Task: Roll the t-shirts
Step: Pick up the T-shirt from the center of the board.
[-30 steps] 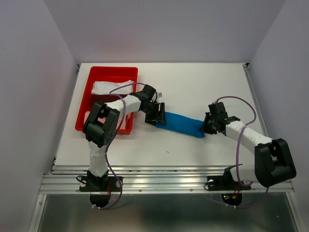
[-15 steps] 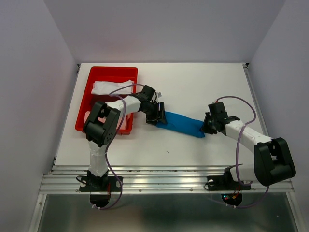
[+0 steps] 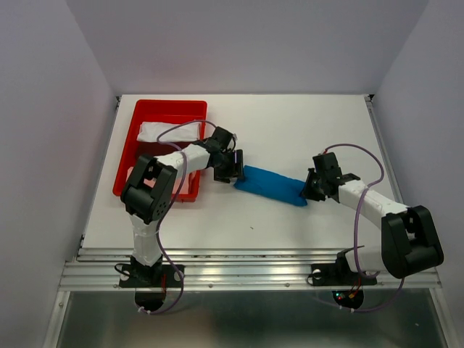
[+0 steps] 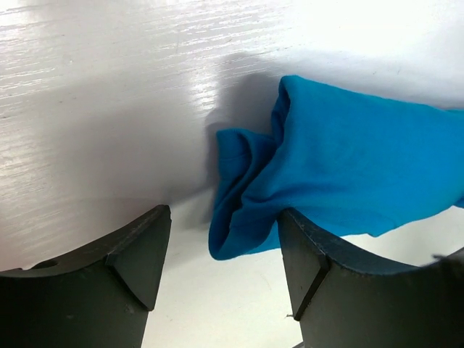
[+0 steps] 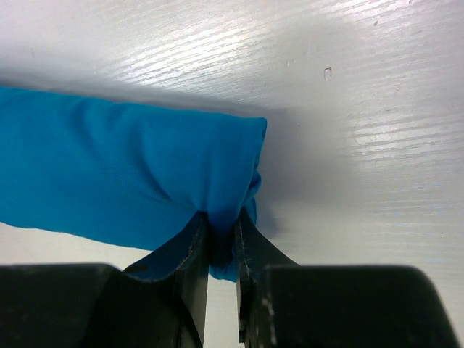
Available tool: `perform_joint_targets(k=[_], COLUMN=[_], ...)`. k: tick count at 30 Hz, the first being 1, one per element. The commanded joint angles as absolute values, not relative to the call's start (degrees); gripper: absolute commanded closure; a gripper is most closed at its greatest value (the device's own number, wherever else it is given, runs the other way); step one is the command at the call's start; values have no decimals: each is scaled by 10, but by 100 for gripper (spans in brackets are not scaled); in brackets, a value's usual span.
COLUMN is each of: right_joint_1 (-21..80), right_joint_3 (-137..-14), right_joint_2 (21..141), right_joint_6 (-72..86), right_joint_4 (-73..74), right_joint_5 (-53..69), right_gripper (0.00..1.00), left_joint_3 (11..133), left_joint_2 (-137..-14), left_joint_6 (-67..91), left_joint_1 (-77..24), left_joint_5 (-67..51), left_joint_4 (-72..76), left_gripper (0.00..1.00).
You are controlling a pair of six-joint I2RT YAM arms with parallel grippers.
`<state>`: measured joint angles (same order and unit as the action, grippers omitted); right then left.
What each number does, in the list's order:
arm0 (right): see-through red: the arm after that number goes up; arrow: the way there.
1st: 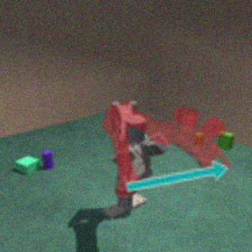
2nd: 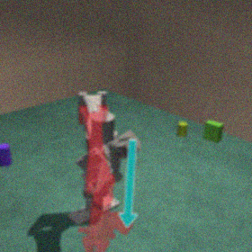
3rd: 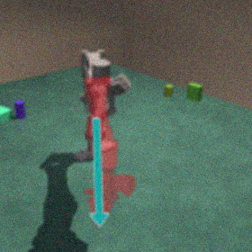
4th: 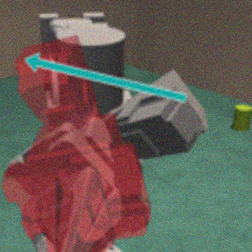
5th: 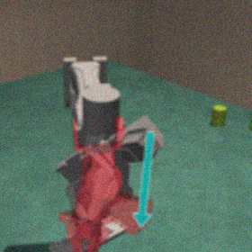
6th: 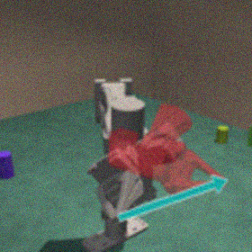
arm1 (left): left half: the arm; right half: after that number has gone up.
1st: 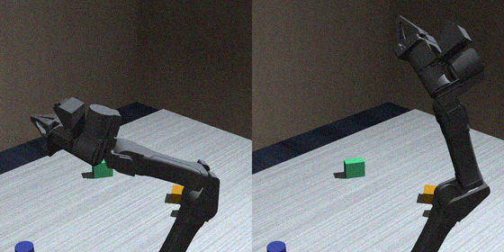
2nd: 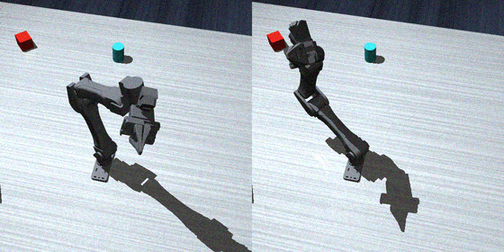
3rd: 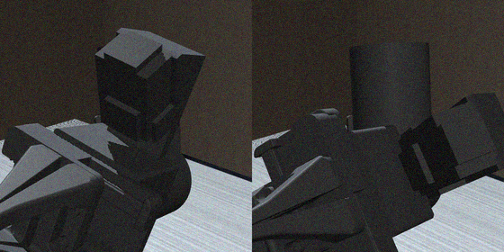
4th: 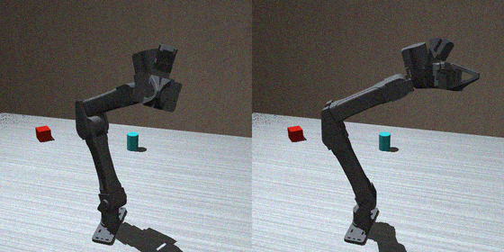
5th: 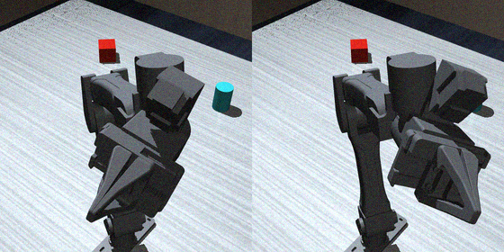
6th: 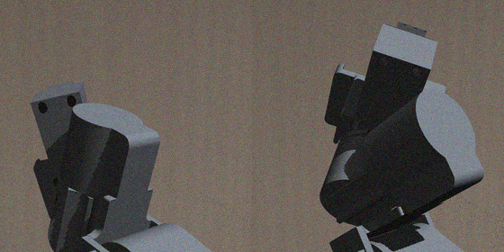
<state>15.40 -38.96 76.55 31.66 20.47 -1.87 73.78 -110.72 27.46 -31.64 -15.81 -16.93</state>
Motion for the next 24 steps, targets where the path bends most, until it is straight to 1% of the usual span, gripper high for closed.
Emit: perform_joint_targets(k=[1,7,11,14,15,20,21,23,24], right_joint_1=[149,149,149,149,149,149,149,149,149], right_joint_3=[-403,-406,-408,-406,-406,-403,-401,-400,-399], right_joint_2=[780,780,784,783,780,776,776,778,779], right_joint_6=[301,301,301,303,305,308,308,306,307], right_joint_4=[213,213,210,208,209,208,209,209,208], right_joint_5=[-29,-28,-25,-21,-24,-25,-25,-25,-25], right_gripper=[99,99,99,99,99,99,99,99,99], left_joint_3=[714,690,682,682,683,691,692,695,697], left_joint_2=[-1097,-1114,-1111,-1115,-1118,-1119,-1119,-1118,-1117], left_joint_6=[261,274,278,280,283,287,287,290,292], left_joint_1=[-312,-314,-315,-315,-314,-315,-316,-315,-315], left_joint_5=[-175,-259,-271,-279,-286,-287,-287,-287,-287], left_joint_4=[-139,-98,-91,-89,-86,-85,-85,-85,-84], left_gripper=[29,33,35,39,43,55,59,64,69])
